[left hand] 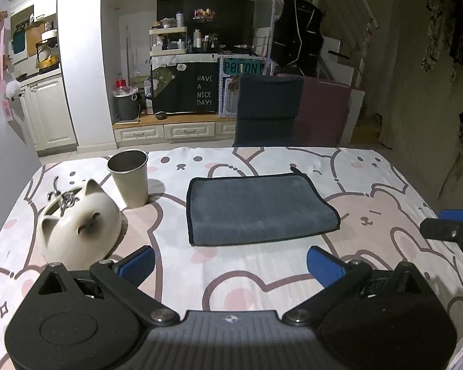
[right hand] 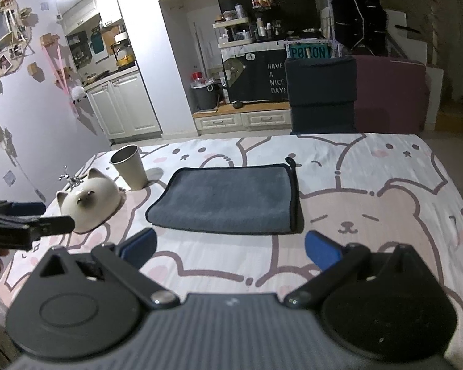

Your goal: Fold towel

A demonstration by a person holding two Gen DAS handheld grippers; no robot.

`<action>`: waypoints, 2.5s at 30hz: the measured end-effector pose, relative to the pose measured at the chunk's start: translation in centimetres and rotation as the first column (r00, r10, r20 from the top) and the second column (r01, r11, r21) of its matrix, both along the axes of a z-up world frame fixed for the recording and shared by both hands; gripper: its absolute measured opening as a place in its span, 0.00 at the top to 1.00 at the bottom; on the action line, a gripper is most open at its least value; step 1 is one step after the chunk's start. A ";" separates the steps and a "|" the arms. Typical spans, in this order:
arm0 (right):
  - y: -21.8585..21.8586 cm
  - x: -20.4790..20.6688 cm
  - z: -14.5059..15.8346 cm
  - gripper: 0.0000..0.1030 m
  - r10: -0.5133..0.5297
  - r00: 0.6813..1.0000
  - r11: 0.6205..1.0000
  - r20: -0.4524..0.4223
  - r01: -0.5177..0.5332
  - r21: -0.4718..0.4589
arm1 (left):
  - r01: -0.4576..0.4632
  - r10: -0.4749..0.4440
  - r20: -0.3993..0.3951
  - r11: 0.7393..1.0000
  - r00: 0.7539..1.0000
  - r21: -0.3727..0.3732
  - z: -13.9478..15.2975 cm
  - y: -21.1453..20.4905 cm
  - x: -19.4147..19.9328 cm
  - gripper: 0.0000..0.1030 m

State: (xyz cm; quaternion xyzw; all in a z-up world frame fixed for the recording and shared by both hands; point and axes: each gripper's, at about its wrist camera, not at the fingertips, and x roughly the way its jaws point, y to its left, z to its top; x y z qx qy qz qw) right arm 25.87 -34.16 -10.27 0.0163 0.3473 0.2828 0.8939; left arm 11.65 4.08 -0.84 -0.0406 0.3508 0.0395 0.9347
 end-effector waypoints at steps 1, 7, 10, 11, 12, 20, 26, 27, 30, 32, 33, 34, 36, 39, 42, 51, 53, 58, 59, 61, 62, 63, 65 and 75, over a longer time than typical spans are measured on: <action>-0.1 -0.2 0.0 0.00 -0.001 1.000 1.000 0.002 0.001 0.000 | -0.002 0.002 0.001 1.000 1.000 -0.003 -0.1 0.0 -0.4 0.00; -0.4 -1.6 0.0 0.00 0.004 1.000 1.000 0.025 -0.004 -0.003 | -0.021 0.021 0.016 1.000 1.000 0.008 -0.1 0.0 -2.2 0.00; -0.6 -2.5 -0.1 0.00 0.013 0.999 1.000 0.044 -0.012 -0.014 | -0.037 0.037 0.026 0.999 0.999 0.017 0.1 0.1 -3.0 0.00; -0.6 -2.8 -0.2 0.00 0.015 0.999 1.000 0.047 -0.015 -0.014 | -0.038 0.037 0.031 0.999 0.999 0.020 0.1 0.0 -3.2 0.00; -0.7 -3.0 -0.2 0.00 0.018 0.999 1.000 0.049 -0.018 -0.013 | -0.038 0.037 0.036 0.999 0.999 0.024 0.1 0.0 -3.4 0.00; -1.2 -4.9 -0.1 0.00 0.037 0.998 0.999 0.059 -0.038 0.010 | -0.022 0.019 0.064 0.999 0.998 0.048 0.3 -0.6 -5.5 0.00; -1.6 -6.2 -0.1 0.00 0.042 0.997 0.999 0.059 -0.043 0.017 | -0.007 0.000 0.095 0.998 0.995 0.069 0.6 -1.4 -7.1 0.00; -1.8 -6.4 -0.2 0.00 0.044 0.997 0.999 0.055 -0.045 0.021 | -0.001 -0.006 0.098 0.997 0.995 0.072 0.7 -1.6 -7.4 0.00; -2.1 -7.3 -0.3 0.00 0.044 0.997 0.999 0.060 -0.046 0.025 | 0.014 -0.022 0.105 0.997 0.994 0.076 0.6 -2.1 -8.1 0.00; -2.3 -7.9 -0.4 0.00 0.043 0.997 0.999 0.069 -0.045 0.021 | 0.022 -0.030 0.104 0.997 0.994 0.077 0.4 -2.4 -8.6 0.00; -2.3 -8.2 -0.5 0.00 0.045 0.996 0.999 0.075 -0.047 0.018 | 0.025 -0.033 0.103 0.997 0.994 0.078 0.3 -2.5 -8.7 0.00; -2.3 -8.6 -0.5 0.00 0.049 0.995 0.999 0.083 -0.051 0.013 | 0.028 -0.036 0.103 0.997 0.994 0.079 0.2 -2.7 -8.9 0.00; -2.3 -9.2 -0.5 0.00 0.056 0.993 0.998 0.103 -0.056 -0.004 | 0.034 -0.043 0.102 0.996 0.994 0.080 0.0 -2.9 -9.2 0.00; -2.4 -9.8 -0.4 0.00 0.057 0.992 0.998 0.117 -0.054 -0.023 | 0.045 -0.053 0.101 0.996 0.994 0.081 -0.3 -3.3 -9.6 0.00; -2.5 -10.1 -0.6 0.00 0.055 0.992 0.998 0.117 -0.052 -0.029 | 0.056 -0.064 0.098 0.996 0.993 0.074 -0.6 -3.5 -9.9 0.00; -2.4 -10.9 -1.9 0.00 0.071 0.990 0.995 0.123 -0.062 -0.075 | 0.067 -0.073 0.074 0.995 0.995 0.077 -2.1 -3.8 -10.1 0.00; -2.5 -10.9 -2.2 0.00 0.063 0.993 0.996 0.104 -0.057 -0.063 | 0.070 -0.075 0.070 0.994 0.995 0.079 -2.3 -3.9 -10.1 0.00; -2.7 -11.0 -2.2 0.00 0.036 0.994 0.998 0.102 -0.030 -0.054 | 0.072 -0.078 0.069 0.995 0.995 0.074 -2.5 -3.8 -10.2 0.00; -2.7 -11.1 -2.2 0.00 0.035 0.994 0.998 0.105 -0.029 -0.056 | 0.071 -0.075 0.068 0.995 0.995 0.071 -2.5 -3.7 -10.2 0.00; -2.5 -11.3 -2.2 0.00 0.034 0.993 0.998 0.114 -0.027 -0.060 | 0.067 -0.072 0.067 0.995 0.995 0.072 -2.6 -3.7 -10.3 0.00; -2.5 -11.4 -2.2 0.00 0.034 0.992 0.998 0.118 -0.027 -0.061 | 0.067 -0.072 0.068 0.995 0.995 0.072 -2.6 -3.7 -10.3 0.00; -2.4 -11.5 -2.2 0.00 0.034 0.992 0.998 0.122 -0.027 -0.061 | 0.068 -0.073 0.069 0.995 0.995 0.072 -2.6 -3.7 -10.3 0.00; -2.4 -11.5 -2.2 0.00 0.035 0.991 0.998 0.126 -0.027 -0.061 | 0.068 -0.073 0.069 0.995 0.995 0.072 -2.6 -3.7 -10.3 0.00; -2.5 -11.3 -2.3 0.00 0.040 0.992 0.998 0.120 -0.033 -0.059 | 0.066 -0.071 0.066 0.995 0.995 0.073 -2.6 -3.4 -10.4 0.00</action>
